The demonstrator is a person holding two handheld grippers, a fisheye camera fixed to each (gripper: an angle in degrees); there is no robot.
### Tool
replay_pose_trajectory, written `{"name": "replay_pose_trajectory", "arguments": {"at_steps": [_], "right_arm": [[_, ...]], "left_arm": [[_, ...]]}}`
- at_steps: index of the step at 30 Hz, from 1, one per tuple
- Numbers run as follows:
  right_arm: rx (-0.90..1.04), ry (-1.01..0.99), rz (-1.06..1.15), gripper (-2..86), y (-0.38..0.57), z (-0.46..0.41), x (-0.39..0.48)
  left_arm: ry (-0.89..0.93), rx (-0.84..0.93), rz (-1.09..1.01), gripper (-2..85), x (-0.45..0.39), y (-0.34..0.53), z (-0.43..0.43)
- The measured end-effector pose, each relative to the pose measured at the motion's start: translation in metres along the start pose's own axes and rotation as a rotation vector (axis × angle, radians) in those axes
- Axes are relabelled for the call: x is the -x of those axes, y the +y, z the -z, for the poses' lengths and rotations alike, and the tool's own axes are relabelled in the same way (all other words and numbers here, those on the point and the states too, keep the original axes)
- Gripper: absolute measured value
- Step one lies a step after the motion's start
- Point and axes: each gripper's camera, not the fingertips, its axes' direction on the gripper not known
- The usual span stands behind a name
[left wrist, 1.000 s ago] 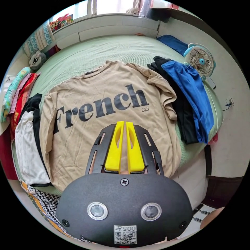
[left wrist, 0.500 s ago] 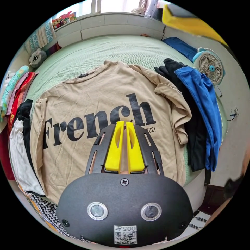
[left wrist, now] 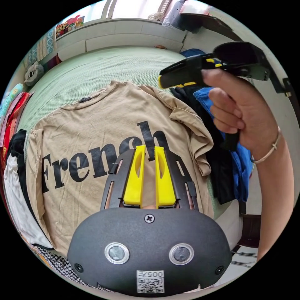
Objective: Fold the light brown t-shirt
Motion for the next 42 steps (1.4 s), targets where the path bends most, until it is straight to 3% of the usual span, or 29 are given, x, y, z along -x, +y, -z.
{"name": "replay_pose_trajectory", "arguments": {"at_steps": [7,10,16,31,42], "right_arm": [[0.007,-0.010,0.135,5.5,0.011,-0.023,0.021],[0.082,0.101,0.182,5.8,0.007,-0.050,0.023],[0.094,0.136,0.031,2.0,-0.014,-0.073,-0.013],[-0.006,-0.245,-0.144,-0.7,-0.055,-0.050,-0.063],[0.000,-0.201,-0.066,-0.4,-0.118,-0.076,0.011]], "left_arm": [[-0.013,-0.006,0.032,6.6,0.018,-0.004,-0.007],[-0.005,-0.011,0.030,6.5,0.021,-0.004,-0.009],[-0.013,-0.007,0.023,6.5,0.026,-0.006,-0.016],[0.042,0.003,0.007,6.7,0.044,-0.010,-0.026],[0.066,-0.001,0.048,7.4,0.082,-0.006,-0.022]]}}
